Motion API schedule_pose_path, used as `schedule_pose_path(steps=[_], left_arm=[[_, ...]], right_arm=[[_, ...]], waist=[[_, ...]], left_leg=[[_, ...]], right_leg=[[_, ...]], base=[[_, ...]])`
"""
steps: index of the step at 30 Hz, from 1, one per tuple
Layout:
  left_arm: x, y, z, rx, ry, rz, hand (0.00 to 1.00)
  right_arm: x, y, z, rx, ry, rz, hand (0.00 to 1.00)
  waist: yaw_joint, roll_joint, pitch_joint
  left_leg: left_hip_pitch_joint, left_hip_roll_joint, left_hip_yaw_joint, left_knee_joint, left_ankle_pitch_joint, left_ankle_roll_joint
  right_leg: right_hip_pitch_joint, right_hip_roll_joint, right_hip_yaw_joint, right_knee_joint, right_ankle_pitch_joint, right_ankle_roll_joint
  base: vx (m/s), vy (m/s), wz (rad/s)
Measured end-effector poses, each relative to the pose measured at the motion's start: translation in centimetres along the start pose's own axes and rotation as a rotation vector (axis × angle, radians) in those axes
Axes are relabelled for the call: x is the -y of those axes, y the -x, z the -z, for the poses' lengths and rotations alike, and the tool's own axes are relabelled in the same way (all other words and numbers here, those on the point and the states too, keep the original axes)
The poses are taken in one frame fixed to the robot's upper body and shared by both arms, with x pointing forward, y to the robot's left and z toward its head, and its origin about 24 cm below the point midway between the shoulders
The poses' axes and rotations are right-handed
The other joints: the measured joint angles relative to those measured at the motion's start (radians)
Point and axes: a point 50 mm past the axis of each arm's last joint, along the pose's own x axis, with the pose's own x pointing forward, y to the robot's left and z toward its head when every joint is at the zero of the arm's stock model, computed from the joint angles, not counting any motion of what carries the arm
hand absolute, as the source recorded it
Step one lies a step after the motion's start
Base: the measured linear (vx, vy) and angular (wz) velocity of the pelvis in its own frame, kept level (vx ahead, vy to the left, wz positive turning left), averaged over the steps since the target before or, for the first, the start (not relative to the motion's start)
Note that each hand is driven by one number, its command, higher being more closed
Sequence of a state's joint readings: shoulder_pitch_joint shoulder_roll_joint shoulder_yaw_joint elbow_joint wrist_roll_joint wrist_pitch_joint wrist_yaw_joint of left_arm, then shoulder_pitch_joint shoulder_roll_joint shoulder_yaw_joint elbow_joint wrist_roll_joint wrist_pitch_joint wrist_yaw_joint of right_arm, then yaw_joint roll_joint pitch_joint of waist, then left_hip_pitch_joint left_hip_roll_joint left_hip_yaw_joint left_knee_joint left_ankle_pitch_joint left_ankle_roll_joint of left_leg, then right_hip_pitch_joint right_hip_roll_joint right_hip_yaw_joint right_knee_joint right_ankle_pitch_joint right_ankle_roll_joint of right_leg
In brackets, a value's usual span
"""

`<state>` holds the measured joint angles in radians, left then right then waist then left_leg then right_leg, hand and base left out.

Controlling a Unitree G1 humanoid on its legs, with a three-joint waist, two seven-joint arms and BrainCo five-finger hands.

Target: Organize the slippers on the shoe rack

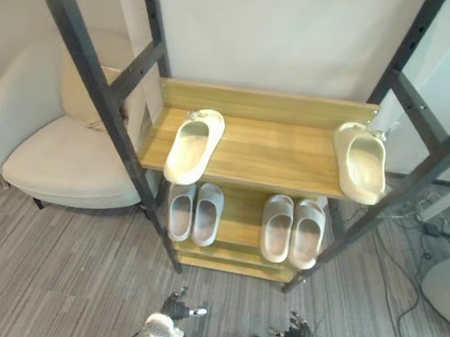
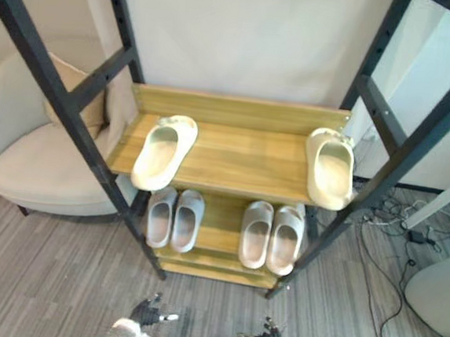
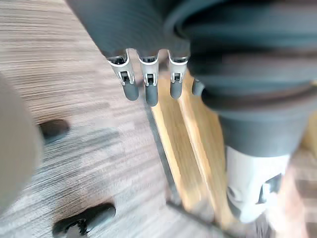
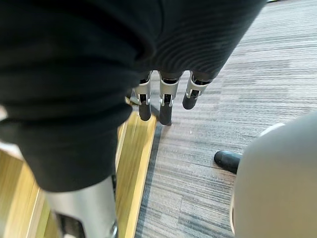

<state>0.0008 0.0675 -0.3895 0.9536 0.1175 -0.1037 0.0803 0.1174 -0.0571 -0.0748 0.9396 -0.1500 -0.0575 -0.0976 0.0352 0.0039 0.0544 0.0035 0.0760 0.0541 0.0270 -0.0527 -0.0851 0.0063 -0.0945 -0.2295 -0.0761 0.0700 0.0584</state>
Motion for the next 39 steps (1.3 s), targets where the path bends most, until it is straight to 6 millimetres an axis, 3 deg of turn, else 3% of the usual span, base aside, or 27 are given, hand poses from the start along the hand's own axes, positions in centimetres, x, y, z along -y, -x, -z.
schedule_pose_path(steps=[1,4,6,7,11,16,21,22,24,25,26,33,39], left_arm=[[0.2,0.0,-0.3,0.014,-0.011,0.010,0.00],[2.2,0.2,-3.7,0.168,-0.086,0.109,0.00],[3.9,1.1,-7.5,0.349,-0.097,0.200,0.00],[4.1,1.4,-8.1,0.382,-0.086,0.216,0.00],[5.9,5.2,-13.7,0.670,0.049,0.408,0.00],[5.9,9.6,-19.2,0.947,0.198,0.545,0.00],[3.3,12.9,-25.0,1.229,0.179,0.507,0.00],[3.1,13.0,-25.3,1.245,0.179,0.501,0.00],[0.6,14.7,-28.0,1.398,0.196,0.405,0.00],[0.3,14.8,-28.3,1.410,0.201,0.390,0.00],[-1.2,15.5,-29.6,1.477,0.231,0.316,0.00],[-4.9,17.2,-32.4,1.617,0.234,0.116,0.00],[-9.4,16.7,-33.6,1.609,0.173,-0.109,0.00]], right_arm=[[0.0,0.0,0.0,-0.001,0.000,0.000,0.00],[-0.1,-0.1,0.1,-0.012,-0.002,-0.003,0.00],[-0.1,-0.1,0.2,-0.015,-0.004,-0.003,0.00],[-0.1,-0.1,0.2,-0.015,-0.006,-0.003,0.00],[0.3,-0.1,0.5,-0.027,-0.023,0.008,0.00],[0.5,0.0,0.5,-0.022,0.004,0.006,0.00],[0.4,0.1,0.6,-0.016,0.023,0.001,0.00],[0.4,0.1,0.6,-0.016,0.023,0.001,0.00],[0.3,0.1,0.6,-0.017,0.027,-0.003,0.00],[0.3,0.1,0.6,-0.017,0.027,-0.003,0.00],[0.4,0.1,0.7,-0.019,0.028,-0.009,0.00],[0.4,0.1,0.8,-0.023,0.026,-0.022,0.00],[0.4,0.1,0.5,-0.013,0.018,-0.038,0.00]], waist=[[0.000,0.000,0.000],[-0.002,0.000,-0.003],[-0.002,0.003,-0.005],[-0.003,0.004,-0.006],[-0.008,0.021,-0.024],[-0.012,0.036,-0.039],[-0.012,0.033,-0.048],[-0.012,0.033,-0.048],[-0.012,0.032,-0.052],[-0.012,0.032,-0.053],[-0.012,0.033,-0.057],[-0.014,0.034,-0.069],[-0.030,0.034,-0.069]], left_leg=[[0.001,0.000,-0.001,-0.003,0.001,0.000],[0.018,-0.001,-0.010,-0.025,0.014,-0.002],[0.029,-0.001,-0.013,-0.031,0.015,-0.002],[0.031,-0.001,-0.013,-0.034,0.015,-0.001],[0.037,-0.002,-0.022,-0.045,0.017,-0.001],[0.051,0.001,-0.022,-0.060,0.017,-0.001],[0.056,0.001,-0.019,-0.057,0.008,0.003],[0.058,0.001,-0.018,-0.057,0.008,0.003],[0.067,-0.001,-0.015,-0.054,0.000,0.006],[0.066,-0.001,-0.015,-0.053,0.000,0.006],[0.062,-0.004,-0.016,-0.042,-0.008,0.007],[0.049,-0.014,-0.025,-0.040,-0.009,0.008],[0.017,-0.018,-0.024,-0.027,-0.011,0.011]], right_leg=[[0.000,0.000,0.000,0.000,0.000,0.000],[0.010,0.000,-0.006,-0.002,-0.001,0.000],[0.020,0.001,-0.010,-0.003,-0.002,0.001],[0.021,0.001,-0.010,-0.003,-0.003,0.001],[0.025,0.002,-0.017,0.000,-0.012,0.008],[0.031,0.005,-0.018,0.004,-0.016,0.001],[0.027,0.000,-0.012,0.035,-0.041,0.005],[0.027,-0.001,-0.011,0.039,-0.043,0.006],[0.028,-0.004,-0.007,0.054,-0.056,0.009],[0.028,-0.005,-0.007,0.054,-0.056,0.009],[0.028,-0.007,-0.007,0.056,-0.058,0.012],[0.010,-0.017,-0.013,0.064,-0.061,0.015],[-0.022,-0.022,-0.007,0.073,-0.063,0.017]], base=[[-0.03,-0.004,0.05],[0.00,-0.011,0.07],[0.01,-0.005,0.02],[0.00,0.000,0.00],[0.04,-0.001,0.06],[0.06,-0.001,0.01],[0.01,0.001,0.00],[0.01,0.011,-0.04],[0.01,0.012,-0.04],[0.00,0.000,0.00],[0.00,0.000,0.00],[0.03,0.013,0.04],[0.00,0.000,0.00]])
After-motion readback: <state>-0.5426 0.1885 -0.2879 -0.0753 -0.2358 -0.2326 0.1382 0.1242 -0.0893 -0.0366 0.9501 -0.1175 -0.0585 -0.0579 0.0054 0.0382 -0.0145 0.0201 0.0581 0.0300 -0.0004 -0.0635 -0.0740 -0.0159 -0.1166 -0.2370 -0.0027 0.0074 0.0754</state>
